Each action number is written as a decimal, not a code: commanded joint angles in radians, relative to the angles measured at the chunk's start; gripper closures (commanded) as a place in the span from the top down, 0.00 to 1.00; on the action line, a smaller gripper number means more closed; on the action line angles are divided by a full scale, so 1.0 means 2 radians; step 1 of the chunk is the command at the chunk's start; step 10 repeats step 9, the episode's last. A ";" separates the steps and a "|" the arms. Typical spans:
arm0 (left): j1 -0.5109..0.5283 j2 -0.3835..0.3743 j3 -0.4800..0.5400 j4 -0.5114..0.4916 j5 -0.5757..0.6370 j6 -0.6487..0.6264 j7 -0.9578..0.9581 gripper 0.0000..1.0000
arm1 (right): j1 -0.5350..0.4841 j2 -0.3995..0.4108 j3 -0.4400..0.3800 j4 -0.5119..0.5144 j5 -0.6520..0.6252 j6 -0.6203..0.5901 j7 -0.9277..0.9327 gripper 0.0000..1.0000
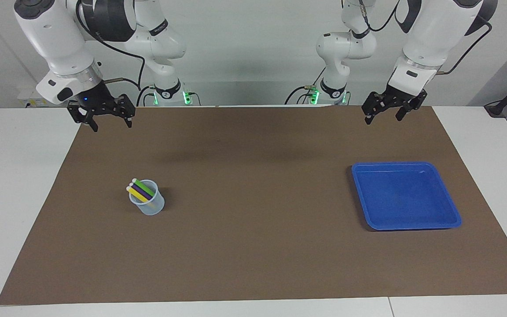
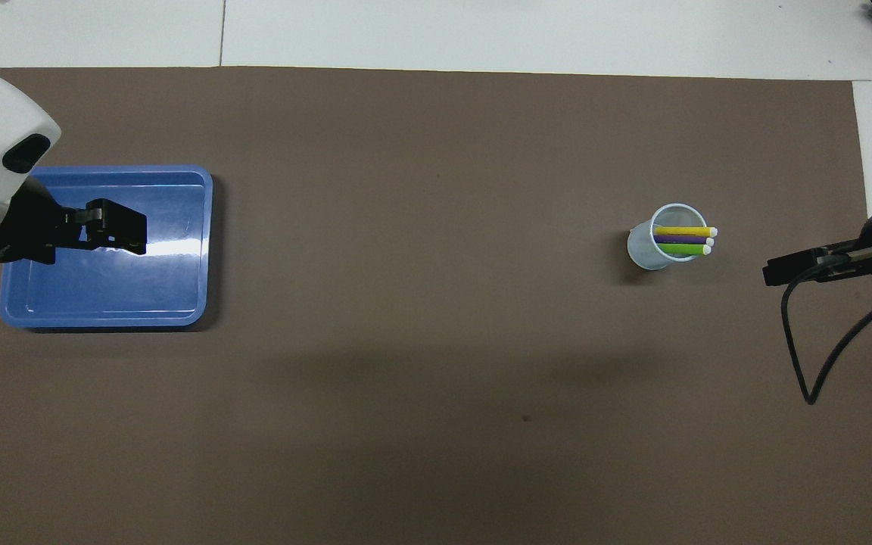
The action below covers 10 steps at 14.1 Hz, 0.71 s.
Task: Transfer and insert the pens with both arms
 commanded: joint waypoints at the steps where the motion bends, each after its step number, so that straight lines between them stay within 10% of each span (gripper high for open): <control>1: 0.000 -0.009 0.002 -0.008 0.005 0.001 0.010 1.00 | -0.002 -0.008 0.004 -0.003 -0.010 -0.009 0.011 1.00; 10: 0.000 -0.009 0.002 -0.006 0.002 0.002 0.009 1.00 | -0.003 -0.008 0.004 -0.003 -0.011 -0.008 0.009 1.00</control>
